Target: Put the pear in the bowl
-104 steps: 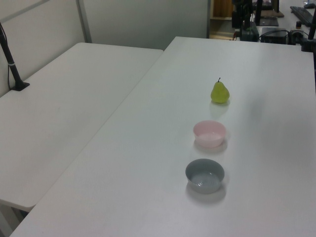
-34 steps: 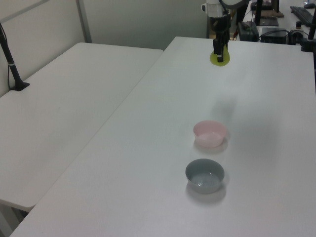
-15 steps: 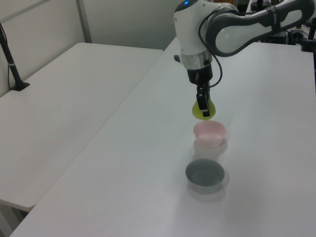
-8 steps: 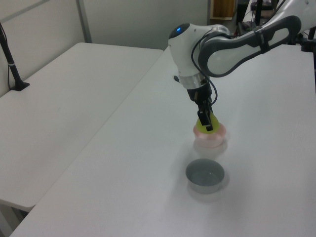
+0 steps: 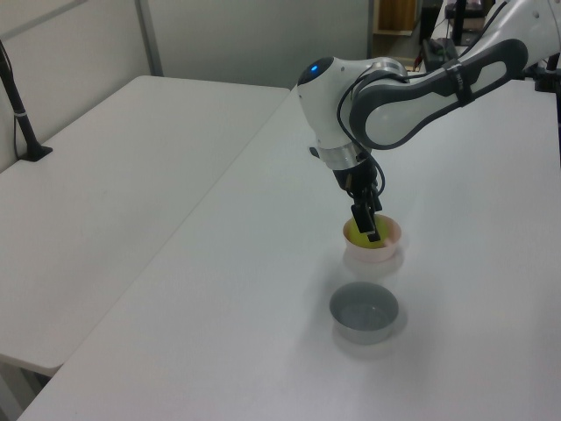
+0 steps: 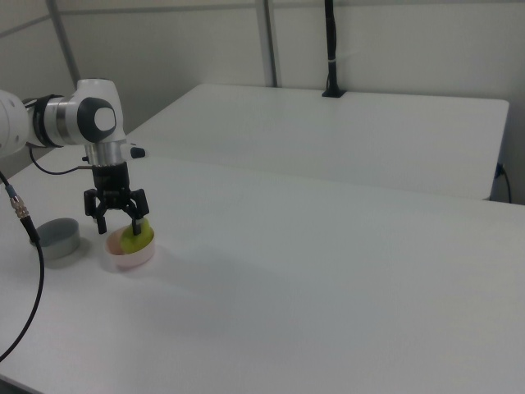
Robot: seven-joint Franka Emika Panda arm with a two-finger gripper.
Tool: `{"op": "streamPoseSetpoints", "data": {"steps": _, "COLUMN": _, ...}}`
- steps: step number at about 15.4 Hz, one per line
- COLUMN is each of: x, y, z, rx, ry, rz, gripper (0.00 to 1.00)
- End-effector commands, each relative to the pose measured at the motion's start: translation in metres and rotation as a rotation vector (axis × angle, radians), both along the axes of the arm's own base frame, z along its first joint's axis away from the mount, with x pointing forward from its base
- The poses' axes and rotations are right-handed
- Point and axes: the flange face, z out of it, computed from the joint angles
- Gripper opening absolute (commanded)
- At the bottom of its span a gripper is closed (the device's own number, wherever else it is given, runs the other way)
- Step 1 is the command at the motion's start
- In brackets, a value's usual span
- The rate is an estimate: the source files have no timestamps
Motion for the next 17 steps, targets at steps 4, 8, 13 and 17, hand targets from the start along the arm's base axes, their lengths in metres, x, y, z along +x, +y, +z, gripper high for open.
{"op": "streamPoseSetpoints", "data": {"steps": 4, "x": -0.004, "y": -0.004, "z": 0.016, "rx": 0.008, "ry": -0.024, "rz": 0.000, "gripper": 1.00}}
{"op": "streamPoseSetpoints", "data": {"steps": 8, "x": -0.011, "y": -0.018, "z": 0.064, "rx": 0.014, "ry": -0.036, "rz": -0.013, "gripper": 1.00}}
{"op": "streamPoseSetpoints", "data": {"steps": 13, "x": -0.019, "y": -0.073, "z": 0.129, "rx": 0.041, "ry": -0.052, "rz": -0.039, "gripper": 1.00}}
{"op": "streamPoseSetpoints", "data": {"steps": 17, "x": -0.017, "y": -0.168, "z": 0.175, "rx": 0.062, "ry": -0.104, "rz": -0.128, "gripper": 1.00}}
